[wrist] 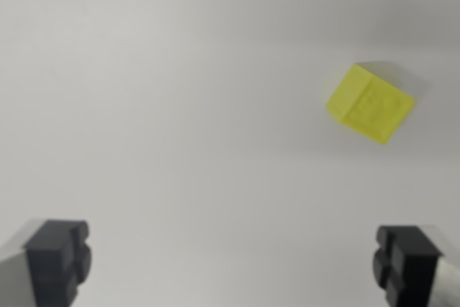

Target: Pick yellow cube

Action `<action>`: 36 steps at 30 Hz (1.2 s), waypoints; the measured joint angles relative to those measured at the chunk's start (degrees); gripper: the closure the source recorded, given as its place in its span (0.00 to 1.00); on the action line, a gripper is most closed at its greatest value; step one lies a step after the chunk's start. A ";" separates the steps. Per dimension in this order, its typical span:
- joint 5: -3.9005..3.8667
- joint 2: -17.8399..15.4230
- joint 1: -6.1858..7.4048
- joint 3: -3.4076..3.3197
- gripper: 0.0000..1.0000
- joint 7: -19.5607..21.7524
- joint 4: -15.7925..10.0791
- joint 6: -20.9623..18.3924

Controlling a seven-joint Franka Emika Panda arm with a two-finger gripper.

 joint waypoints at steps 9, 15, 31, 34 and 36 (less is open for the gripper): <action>0.00 -0.02 -0.41 -0.04 0.00 0.60 -0.86 1.02; 0.02 0.50 -1.29 -0.04 0.00 1.29 -2.49 3.39; 0.10 2.57 -3.67 -0.04 0.00 3.12 -6.19 9.71; 0.12 3.06 -4.12 -0.04 0.00 3.46 -6.79 10.89; 0.13 3.41 -4.43 -0.04 0.00 3.69 -7.16 11.67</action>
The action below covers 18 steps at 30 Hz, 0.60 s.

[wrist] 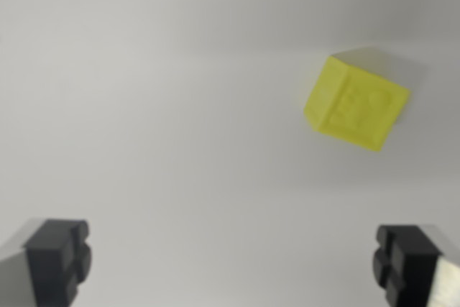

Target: Pick yellow cube

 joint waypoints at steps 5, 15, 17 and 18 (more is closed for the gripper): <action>0.03 0.88 -0.75 0.00 0.00 0.56 -0.87 1.94; 0.10 2.93 -2.25 0.00 0.00 1.66 -2.34 5.78; 0.11 3.38 -2.56 0.00 0.00 1.88 -2.59 6.54; 0.12 3.60 -2.71 0.00 0.00 2.00 -2.70 6.91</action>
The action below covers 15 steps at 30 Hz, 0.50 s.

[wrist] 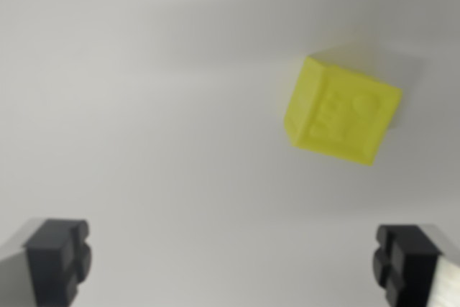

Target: Pick yellow cube

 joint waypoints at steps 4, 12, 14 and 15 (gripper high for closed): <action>0.03 0.94 -0.61 0.00 0.00 0.44 -0.43 1.51; 0.10 2.94 -1.82 0.00 0.00 1.29 -1.14 4.48; 0.12 3.47 -2.12 0.00 0.00 1.50 -1.26 5.21; 0.13 3.74 -2.27 0.00 0.00 1.61 -1.33 5.57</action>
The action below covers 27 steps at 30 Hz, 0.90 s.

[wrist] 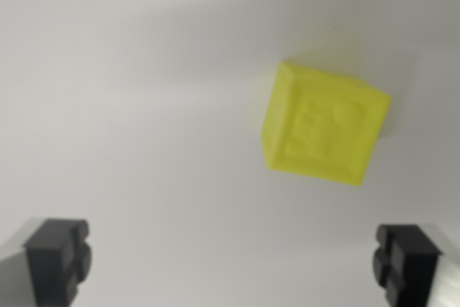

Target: Pick yellow cube

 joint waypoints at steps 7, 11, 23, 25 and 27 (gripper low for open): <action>0.08 1.95 -1.06 0.00 0.00 0.73 -0.33 2.51; 0.12 3.13 -1.66 0.00 0.00 1.15 -0.43 3.93; 0.28 6.88 -3.47 -0.01 0.00 2.34 -0.43 8.04; 0.30 7.52 -3.77 -0.01 0.00 2.53 -0.37 8.70; 0.33 8.19 -4.08 -0.01 0.00 2.71 -0.30 9.36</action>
